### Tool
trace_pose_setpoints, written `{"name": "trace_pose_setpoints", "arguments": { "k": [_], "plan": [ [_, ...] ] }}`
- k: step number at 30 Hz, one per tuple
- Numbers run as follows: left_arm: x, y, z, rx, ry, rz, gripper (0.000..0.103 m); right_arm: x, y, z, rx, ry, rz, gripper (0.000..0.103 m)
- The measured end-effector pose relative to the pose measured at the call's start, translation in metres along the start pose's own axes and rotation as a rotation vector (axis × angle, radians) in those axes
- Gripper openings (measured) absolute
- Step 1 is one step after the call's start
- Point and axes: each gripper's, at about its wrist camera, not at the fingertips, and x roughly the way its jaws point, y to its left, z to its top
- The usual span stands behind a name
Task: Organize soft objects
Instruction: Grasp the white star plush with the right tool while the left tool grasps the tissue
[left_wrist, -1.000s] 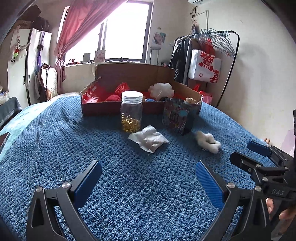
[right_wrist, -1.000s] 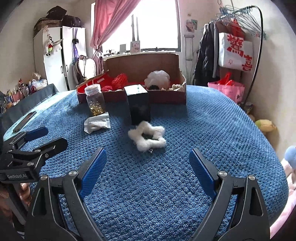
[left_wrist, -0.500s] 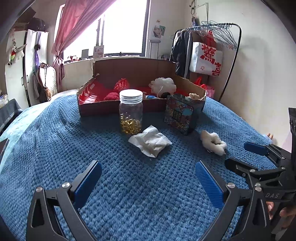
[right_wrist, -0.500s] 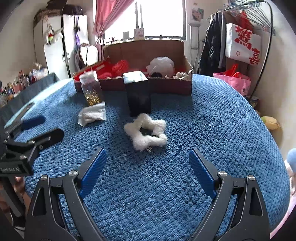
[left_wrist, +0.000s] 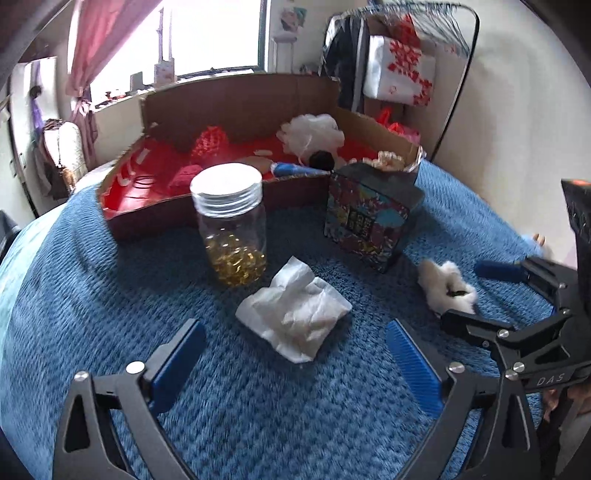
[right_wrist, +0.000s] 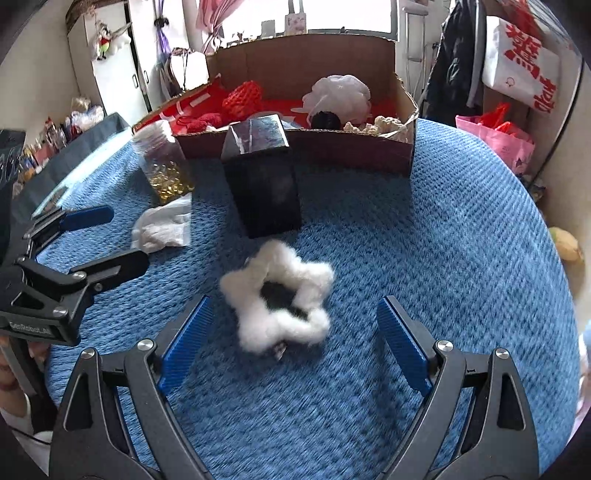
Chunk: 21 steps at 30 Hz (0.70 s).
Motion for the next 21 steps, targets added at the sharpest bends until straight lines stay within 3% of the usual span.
{"name": "trace_pose_setpoints", "arguments": {
  "k": [2,4,6,7,9,11,21],
  "plan": [
    [0.010,0.001,0.005,0.002,0.031,-0.022,0.088,0.003,0.000,0.004,-0.015,0.005,-0.008,0.086],
    [0.021,0.004,0.008,-0.001,0.063,-0.037,0.079,0.006,0.001,0.006,-0.024,0.011,0.010,0.067],
    [0.030,0.007,0.010,-0.011,0.092,-0.059,0.063,0.010,0.002,0.005,-0.035,0.019,0.023,0.053],
    [0.030,0.007,0.011,-0.010,0.087,-0.063,0.061,0.010,0.003,0.005,-0.041,0.018,0.033,0.052],
    [0.027,0.007,0.010,-0.003,0.073,-0.068,0.040,0.007,0.004,0.003,-0.048,0.004,0.039,0.048],
    [0.023,0.007,0.008,-0.002,0.065,-0.078,0.031,0.000,0.005,0.002,-0.052,-0.027,0.048,0.048],
    [-0.011,0.003,-0.015,-0.002,0.045,-0.127,0.030,-0.025,0.024,-0.009,-0.072,-0.071,0.109,0.048]
  ]
}}
